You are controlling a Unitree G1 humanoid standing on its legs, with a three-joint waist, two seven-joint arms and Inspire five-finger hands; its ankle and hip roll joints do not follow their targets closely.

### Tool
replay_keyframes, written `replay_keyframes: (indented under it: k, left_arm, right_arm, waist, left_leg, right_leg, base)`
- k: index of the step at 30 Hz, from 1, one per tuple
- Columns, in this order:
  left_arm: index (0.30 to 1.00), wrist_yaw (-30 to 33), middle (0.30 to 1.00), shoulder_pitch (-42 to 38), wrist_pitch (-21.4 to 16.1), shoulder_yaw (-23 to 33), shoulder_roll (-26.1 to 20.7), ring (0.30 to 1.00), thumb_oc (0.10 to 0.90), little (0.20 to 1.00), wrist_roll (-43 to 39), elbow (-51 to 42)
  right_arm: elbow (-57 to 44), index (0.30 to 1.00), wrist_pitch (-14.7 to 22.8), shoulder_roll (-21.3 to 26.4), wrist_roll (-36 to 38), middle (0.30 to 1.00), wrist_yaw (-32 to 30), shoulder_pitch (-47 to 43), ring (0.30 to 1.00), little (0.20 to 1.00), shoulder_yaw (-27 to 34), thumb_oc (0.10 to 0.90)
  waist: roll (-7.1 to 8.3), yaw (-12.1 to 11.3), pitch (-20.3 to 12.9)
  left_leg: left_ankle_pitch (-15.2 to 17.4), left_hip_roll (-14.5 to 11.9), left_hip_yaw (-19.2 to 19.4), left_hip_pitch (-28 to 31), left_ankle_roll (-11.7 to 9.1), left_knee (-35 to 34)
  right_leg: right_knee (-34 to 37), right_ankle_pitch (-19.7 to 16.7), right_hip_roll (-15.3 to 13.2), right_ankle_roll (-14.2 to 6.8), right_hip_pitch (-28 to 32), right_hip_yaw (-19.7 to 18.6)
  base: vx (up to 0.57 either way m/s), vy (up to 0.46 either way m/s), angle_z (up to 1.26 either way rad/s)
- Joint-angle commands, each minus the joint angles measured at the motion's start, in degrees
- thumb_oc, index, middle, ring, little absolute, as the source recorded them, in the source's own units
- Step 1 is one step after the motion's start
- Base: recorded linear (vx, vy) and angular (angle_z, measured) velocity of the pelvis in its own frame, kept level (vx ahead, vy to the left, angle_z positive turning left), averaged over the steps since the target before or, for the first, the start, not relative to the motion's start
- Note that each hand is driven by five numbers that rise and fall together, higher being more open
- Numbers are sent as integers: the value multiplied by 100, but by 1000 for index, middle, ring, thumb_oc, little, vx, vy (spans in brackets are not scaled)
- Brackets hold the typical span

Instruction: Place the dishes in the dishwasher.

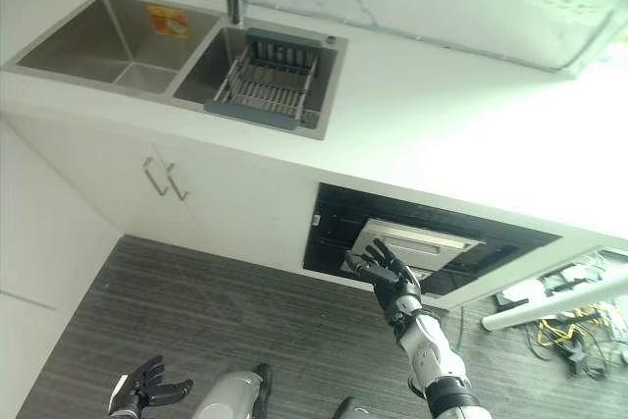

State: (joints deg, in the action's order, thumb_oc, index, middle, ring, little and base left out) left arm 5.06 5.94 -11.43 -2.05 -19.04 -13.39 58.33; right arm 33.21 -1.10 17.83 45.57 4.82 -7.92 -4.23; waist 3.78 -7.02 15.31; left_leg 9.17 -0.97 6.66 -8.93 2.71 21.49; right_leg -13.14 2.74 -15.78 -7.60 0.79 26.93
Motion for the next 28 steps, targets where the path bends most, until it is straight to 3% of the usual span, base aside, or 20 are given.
replay_keyframes:
  k: [1, 4, 9, 11, 14, 17, 18, 28]
  left_arm:
    - [900, -194, 900, 127, -110, -126, -164, 900, 800, 900, -299, -211]
    - [900, -297, 900, 21, -48, -138, -134, 900, 800, 900, -363, -287]
    - [900, -561, 900, -352, 73, -252, -155, 900, 800, 900, -377, -395]
    - [900, -817, 900, -490, 175, -250, -176, 900, 800, 900, -605, -448]
    - [900, -1007, 900, -509, 115, -255, -160, 900, 800, 900, -561, -428]
    - [900, -911, 900, -644, 70, -386, -140, 900, 800, 900, -408, -390]
    - [900, -910, 900, -720, 75, -392, -173, 900, 800, 900, -434, -376]
    - [900, -1101, 900, -512, -222, -227, 175, 900, 800, 900, -822, -375]
  right_arm:
    - [-207, 900, 369, 218, -521, 900, 426, -296, 900, 900, -54, 800]
    - [-18, 900, 240, 98, -526, 900, 636, 8, 900, 900, -161, 800]
    - [611, 900, 548, -187, -938, 900, 1002, 382, 900, 900, -211, 800]
    - [970, 900, 660, -264, -1102, 900, 1019, 443, 900, 900, -255, 800]
    - [1410, 900, 784, -294, -1152, 900, 1134, 484, 900, 900, -198, 800]
    - [1767, 900, 961, -234, -1501, 900, 1304, 595, 900, 900, -215, 800]
    - [1893, 900, 996, -233, -1587, 900, 1356, 599, 900, 900, -240, 800]
    - [1976, 900, 1164, -62, -1886, 900, 1132, 649, 900, 900, -150, 800]
  waist:
    - [-196, -70, -509]
    - [-180, 43, -560]
    - [-133, 198, -547]
    - [-102, 215, -531]
    - [-126, 284, -563]
    - [-118, 484, -647]
    - [-89, 535, -669]
    - [-161, 508, -825]
  left_leg:
    - [400, -290, 112, 416, -515, -430]
    - [445, -279, 192, 446, -490, -430]
    - [579, -126, 224, 558, -343, -430]
    - [658, 17, 136, 599, -266, -430]
    - [662, 108, -49, 568, -159, -430]
    - [579, 53, -74, 455, -181, -430]
    - [599, 46, -29, 456, -201, -430]
    - [502, -297, 276, 534, -495, -430]
  right_leg:
    - [-405, 472, -16, -230, -236, -294]
    - [-405, 482, -4, -244, -266, -398]
    - [-405, 273, -130, -365, -339, -440]
    - [-405, 19, -216, -423, -417, -439]
    - [-405, -73, 39, -361, -357, -653]
    - [-405, 338, 469, -196, -577, -1282]
    - [-405, 296, 493, -213, -709, -1405]
    - [-405, 737, 745, 125, -446, -1268]
  base:
    - [-81, 65, -42]
    - [-78, 93, -30]
    - [-50, 154, -21]
    - [-14, 163, -5]
    - [33, 67, -5]
    - [12, -61, -8]
    - [8, -170, -8]
    - [20, -132, -2]
